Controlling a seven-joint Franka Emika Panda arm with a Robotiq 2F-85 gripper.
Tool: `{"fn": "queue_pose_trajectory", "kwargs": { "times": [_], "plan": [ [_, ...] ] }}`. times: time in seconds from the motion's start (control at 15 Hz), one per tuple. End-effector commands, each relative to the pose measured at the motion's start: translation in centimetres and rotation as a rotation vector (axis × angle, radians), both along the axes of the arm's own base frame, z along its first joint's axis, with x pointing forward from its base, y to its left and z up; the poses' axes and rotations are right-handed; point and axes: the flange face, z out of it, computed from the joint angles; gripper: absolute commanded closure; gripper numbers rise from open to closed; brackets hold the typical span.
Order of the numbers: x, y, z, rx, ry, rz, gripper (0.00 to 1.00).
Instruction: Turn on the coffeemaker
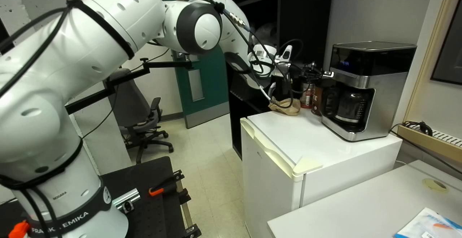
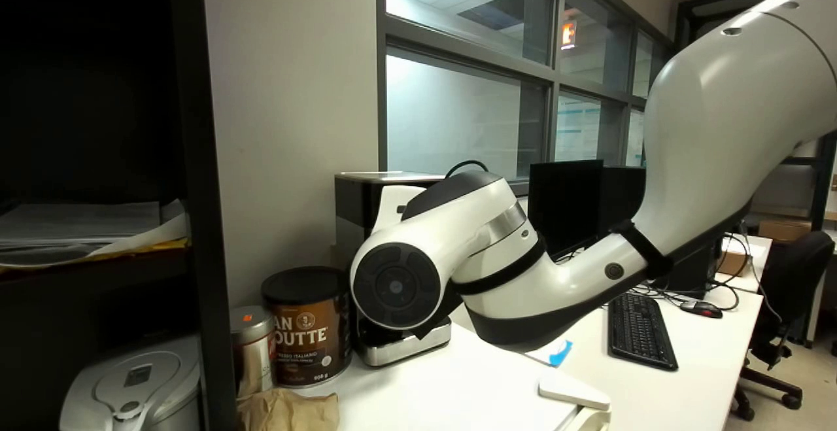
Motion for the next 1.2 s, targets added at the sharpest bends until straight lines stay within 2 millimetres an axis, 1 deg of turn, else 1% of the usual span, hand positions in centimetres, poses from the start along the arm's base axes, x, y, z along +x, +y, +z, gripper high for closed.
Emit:
{"fn": "queue_pose_trajectory", "kwargs": {
  "times": [0.0,0.33,0.87,1.13],
  "plan": [
    [0.7,0.8,0.2,-0.011,-0.002,-0.004,1.0],
    [0.8,1.4,0.1,-0.007,-0.007,-0.004,1.0],
    [1.5,1.1,0.3,-0.006,0.002,-0.017,1.0],
    [1.7,1.2,0.2,-0.001,0.004,-0.02,1.0]
  ]
}}
